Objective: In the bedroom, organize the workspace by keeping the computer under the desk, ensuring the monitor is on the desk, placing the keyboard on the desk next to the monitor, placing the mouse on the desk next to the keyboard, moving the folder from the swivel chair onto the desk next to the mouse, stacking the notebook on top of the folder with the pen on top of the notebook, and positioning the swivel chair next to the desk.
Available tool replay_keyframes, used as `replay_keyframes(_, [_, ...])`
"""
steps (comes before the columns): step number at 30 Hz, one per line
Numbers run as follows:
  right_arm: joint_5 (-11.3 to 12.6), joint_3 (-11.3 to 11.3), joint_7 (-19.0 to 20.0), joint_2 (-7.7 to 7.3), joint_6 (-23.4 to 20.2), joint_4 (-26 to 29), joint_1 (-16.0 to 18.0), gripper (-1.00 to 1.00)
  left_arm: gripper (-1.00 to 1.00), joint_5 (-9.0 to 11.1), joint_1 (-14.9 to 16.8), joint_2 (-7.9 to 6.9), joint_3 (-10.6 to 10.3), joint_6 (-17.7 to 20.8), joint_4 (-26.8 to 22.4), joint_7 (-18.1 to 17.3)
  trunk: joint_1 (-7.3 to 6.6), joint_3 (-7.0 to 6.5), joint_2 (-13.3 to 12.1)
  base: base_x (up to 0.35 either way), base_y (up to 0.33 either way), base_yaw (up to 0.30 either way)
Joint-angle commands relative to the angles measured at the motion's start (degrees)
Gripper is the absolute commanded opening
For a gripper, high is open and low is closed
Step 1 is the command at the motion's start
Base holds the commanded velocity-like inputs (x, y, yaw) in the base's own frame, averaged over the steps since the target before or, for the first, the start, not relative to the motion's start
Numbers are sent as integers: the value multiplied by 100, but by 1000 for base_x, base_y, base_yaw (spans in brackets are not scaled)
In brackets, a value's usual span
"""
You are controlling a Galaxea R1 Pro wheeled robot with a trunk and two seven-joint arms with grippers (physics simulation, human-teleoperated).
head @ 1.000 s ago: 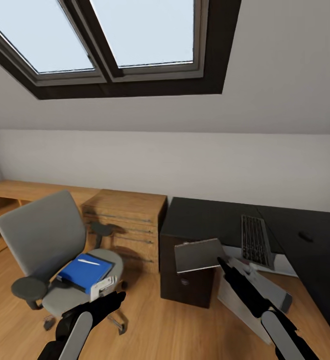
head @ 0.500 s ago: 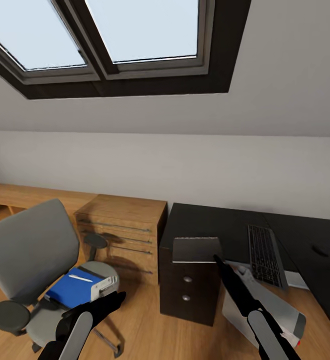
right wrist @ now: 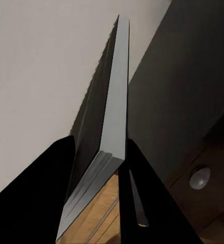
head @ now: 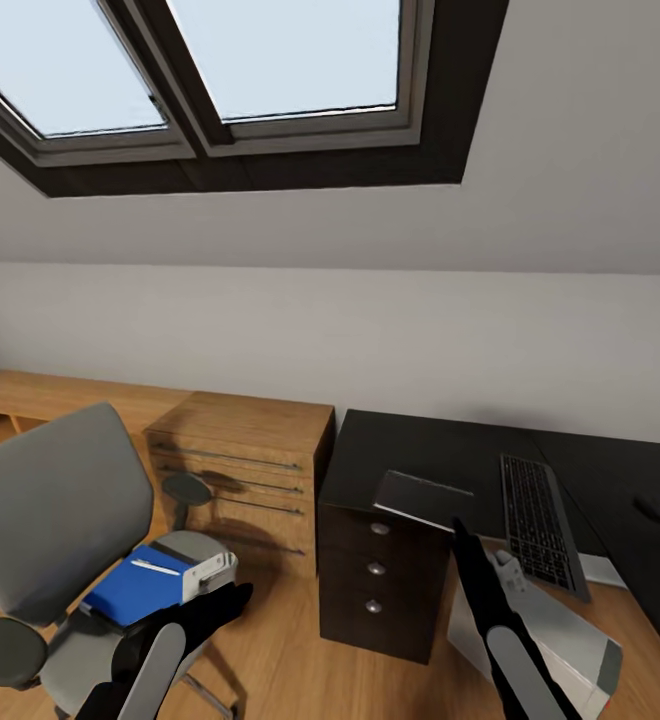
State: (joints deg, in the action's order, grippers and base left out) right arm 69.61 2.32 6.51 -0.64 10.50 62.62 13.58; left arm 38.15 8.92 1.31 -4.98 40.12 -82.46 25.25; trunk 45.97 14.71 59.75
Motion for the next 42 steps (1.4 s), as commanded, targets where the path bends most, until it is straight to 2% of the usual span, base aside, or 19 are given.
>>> replay_keyframes(1, [101, 25, 0, -6, 73, -10, 4, -100, 100, 63, 4, 0, -3, 16, -8, 54, 2, 7, 5, 62, 0, 0])
replay_keyframes(4, [151, 38, -24, -6, 115, -64, 4, -100, 100, 67, 4, 0, -9, 33, -50, 46, 2, 7, 5, 29, 0, 0])
replay_keyframes(11, [182, 52, -35, -6, 135, -154, 4, -100, 100, 87, -3, 0, -12, 85, -508, 41, 2, 7, 5, 6, 0, 0])
replay_keyframes(16, [184, 56, -35, -6, 131, -165, 4, -100, 100, 94, -196, 0, -33, 94, -887, 16, 2, 7, 5, 0, 0, 0])
replay_keyframes(18, [185, 57, -36, -6, 134, -164, 4, -100, 100, 95, -286, -6, -114, 95, -959, -119, 2, 7, 5, 0, 0, 0])
replay_keyframes(25, [183, 58, -34, -6, 142, -163, 4, -100, 100, 84, -388, -27, -267, 100, -1011, -411, 2, 7, 5, 35, 0, 0])
replay_keyframes(34, [185, 57, 103, -8, 196, -151, 4, -100, 100, 90, -394, -29, -274, 102, -999, -424, 2, 7, 5, 285, 0, 0])
replay_keyframes(38, [130, 60, 100, 123, 168, -143, 38, -100, 100, 111, -392, 98, -188, 103, -907, -381, 1, 7, 5, 0, 0, 0])
replay_keyframes(42, [143, 50, 100, 158, 153, -131, 41, -100, 100, 112, -394, 109, -187, 102, -926, -381, 1, 7, 5, 0, 0, 0])
